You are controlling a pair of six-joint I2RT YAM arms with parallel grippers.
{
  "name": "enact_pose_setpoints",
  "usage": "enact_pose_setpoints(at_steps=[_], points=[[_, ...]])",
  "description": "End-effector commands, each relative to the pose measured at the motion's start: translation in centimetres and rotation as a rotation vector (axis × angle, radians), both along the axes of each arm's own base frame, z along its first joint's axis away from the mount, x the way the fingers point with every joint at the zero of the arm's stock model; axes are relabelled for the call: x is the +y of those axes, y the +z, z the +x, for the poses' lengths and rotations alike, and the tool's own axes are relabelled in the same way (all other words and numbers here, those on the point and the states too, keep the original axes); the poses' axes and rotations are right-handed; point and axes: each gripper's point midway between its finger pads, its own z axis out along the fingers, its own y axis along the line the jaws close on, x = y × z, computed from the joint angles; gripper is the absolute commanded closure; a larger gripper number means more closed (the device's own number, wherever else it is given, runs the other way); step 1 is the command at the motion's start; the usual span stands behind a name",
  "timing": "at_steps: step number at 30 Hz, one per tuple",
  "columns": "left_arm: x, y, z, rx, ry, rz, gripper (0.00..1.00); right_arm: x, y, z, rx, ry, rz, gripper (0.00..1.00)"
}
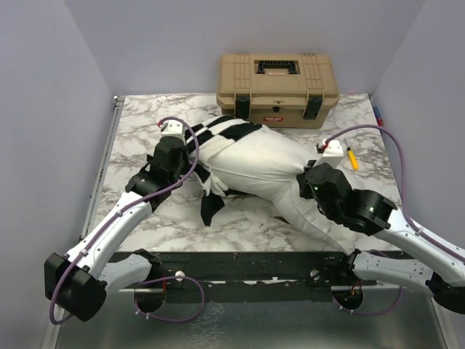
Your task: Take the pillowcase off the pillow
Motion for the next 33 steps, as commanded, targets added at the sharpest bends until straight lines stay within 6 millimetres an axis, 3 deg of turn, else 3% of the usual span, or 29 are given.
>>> enact_pose_setpoints(at_steps=[1,4,6,15,18,23,28,33], points=[[9.7,1.1,0.6,-0.059,0.383,0.134,1.0,-7.3,3.5,-0.4,-0.15,-0.267,0.028,0.99],[11.4,0.2,0.6,-0.057,0.469,0.106,1.0,-8.4,4.2,-1.2,-0.176,-0.269,0.069,0.99],[11.5,-0.1,0.7,-0.05,0.475,0.103,1.0,-8.6,4.6,-1.7,-0.191,-0.241,0.105,0.99],[10.0,-0.8,0.8,-0.033,0.384,0.087,1.0,-3.1,2.5,-1.7,-0.127,0.036,0.081,0.95],[9.8,-0.8,0.7,-0.035,0.366,0.085,0.99,-0.1,1.5,-1.7,-0.073,0.165,0.047,0.82],[8.8,-0.9,0.6,-0.035,0.311,0.069,0.99,5.7,1.0,-2.9,0.04,0.449,0.031,0.42],[7.9,-0.8,0.5,-0.042,0.275,0.067,0.99,9.8,3.5,-4.0,0.108,0.649,0.034,0.16],[7.2,-0.7,0.3,-0.049,0.241,0.066,0.99,12.5,7.3,-2.5,0.047,0.707,0.039,0.04]])
